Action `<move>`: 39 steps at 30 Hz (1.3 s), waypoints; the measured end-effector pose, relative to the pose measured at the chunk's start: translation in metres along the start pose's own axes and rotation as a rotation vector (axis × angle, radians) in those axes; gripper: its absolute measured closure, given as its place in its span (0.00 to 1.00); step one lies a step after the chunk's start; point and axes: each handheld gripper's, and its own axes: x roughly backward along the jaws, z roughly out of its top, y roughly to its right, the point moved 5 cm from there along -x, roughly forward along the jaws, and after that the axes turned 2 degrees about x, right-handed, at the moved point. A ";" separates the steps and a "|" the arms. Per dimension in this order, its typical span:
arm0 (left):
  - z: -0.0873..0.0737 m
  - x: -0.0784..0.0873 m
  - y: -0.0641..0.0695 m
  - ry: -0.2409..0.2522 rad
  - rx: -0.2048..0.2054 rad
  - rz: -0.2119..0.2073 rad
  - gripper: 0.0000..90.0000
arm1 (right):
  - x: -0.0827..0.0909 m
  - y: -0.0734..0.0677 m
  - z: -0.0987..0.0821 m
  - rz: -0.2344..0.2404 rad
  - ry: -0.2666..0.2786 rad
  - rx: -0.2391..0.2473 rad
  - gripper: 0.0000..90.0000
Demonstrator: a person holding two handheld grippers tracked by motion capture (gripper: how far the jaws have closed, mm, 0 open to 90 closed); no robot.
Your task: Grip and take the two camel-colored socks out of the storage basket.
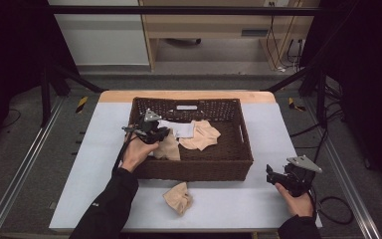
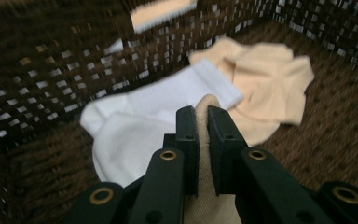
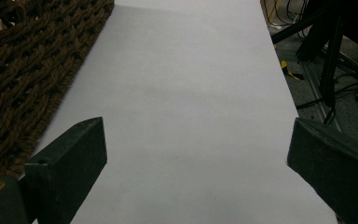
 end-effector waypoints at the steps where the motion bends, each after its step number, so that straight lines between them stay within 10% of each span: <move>1: 0.002 0.002 0.001 0.020 0.003 0.000 0.92 | 0.000 0.000 0.000 -0.001 0.002 0.001 0.06; 18: 0.040 0.054 0.016 0.356 0.012 -0.037 0.92 | 0.001 0.001 0.000 -0.003 0.006 -0.004 0.06; 39: 0.060 0.124 0.050 0.509 0.011 -0.136 0.92 | 0.003 0.001 0.000 -0.002 0.013 -0.008 0.06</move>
